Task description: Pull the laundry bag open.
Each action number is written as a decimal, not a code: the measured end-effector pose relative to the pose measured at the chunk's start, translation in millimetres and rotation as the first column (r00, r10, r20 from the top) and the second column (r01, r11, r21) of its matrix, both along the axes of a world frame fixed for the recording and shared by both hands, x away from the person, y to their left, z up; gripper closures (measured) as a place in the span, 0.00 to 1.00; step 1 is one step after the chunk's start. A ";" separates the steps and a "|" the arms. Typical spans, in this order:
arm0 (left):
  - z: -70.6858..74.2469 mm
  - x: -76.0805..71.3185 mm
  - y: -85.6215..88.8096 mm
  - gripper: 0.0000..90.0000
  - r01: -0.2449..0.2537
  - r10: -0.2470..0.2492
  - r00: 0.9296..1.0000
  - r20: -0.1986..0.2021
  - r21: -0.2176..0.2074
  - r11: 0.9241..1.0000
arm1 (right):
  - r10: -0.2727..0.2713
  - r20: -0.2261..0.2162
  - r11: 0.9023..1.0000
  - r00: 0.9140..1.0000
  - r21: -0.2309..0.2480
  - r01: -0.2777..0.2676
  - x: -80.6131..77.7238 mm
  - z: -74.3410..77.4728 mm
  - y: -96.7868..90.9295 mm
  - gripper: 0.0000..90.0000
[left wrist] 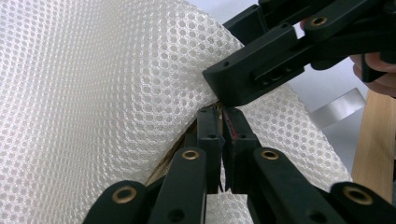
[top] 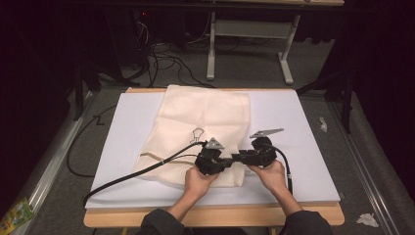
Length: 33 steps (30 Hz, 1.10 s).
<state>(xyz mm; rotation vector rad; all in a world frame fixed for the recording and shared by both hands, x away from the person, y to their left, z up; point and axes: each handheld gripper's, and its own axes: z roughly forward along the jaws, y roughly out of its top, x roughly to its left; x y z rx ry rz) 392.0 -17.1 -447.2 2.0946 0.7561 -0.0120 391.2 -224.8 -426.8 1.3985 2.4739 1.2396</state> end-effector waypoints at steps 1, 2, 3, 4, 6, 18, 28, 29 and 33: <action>0.1 0.0 0.1 0.97 -0.001 0.001 1.000 0.001 0.000 1.000 | 0.002 0.000 1.000 1.000 -0.001 -0.002 -0.3 0.1 -0.8 0.77; 0.2 0.0 0.0 0.97 -0.004 0.004 1.000 0.000 0.000 1.000 | 0.002 -0.006 1.000 1.000 -0.002 -0.002 -0.9 0.4 -1.0 0.78; 0.2 0.4 0.1 0.97 -0.003 0.003 1.000 -0.001 0.001 1.000 | 0.009 -0.003 1.000 1.000 -0.008 -0.009 -1.3 0.2 -1.2 0.80; -0.1 0.4 -0.1 0.97 -0.005 0.005 1.000 -0.001 0.002 1.000 | 0.009 -0.009 1.000 1.000 -0.011 -0.009 -2.0 0.5 -1.1 0.82; -0.6 0.6 -0.2 0.97 -0.006 0.006 1.000 -0.004 0.004 1.000 | 0.013 -0.001 1.000 1.000 -0.018 -0.013 -3.1 0.7 -0.5 0.88; 4.3 1.4 5.9 0.97 -0.023 0.023 1.000 0.003 0.046 0.999 | 0.028 0.003 0.999 1.000 -0.036 -0.028 -4.2 1.9 -1.3 0.94; 7.2 0.5 11.5 0.97 -0.035 0.035 0.999 0.010 0.058 0.998 | 0.027 0.015 0.998 1.000 -0.050 -0.026 -5.8 3.0 -5.6 0.95; 7.4 1.1 13.6 0.97 -0.039 0.038 0.999 0.011 0.060 0.997 | 0.026 0.017 0.998 1.000 -0.054 -0.025 -6.0 3.1 -5.6 0.95; 6.9 2.1 20.8 0.97 -0.060 0.059 0.998 0.009 0.053 0.997 | 0.018 0.023 0.998 1.000 -0.060 -0.016 -5.4 2.6 -7.4 0.95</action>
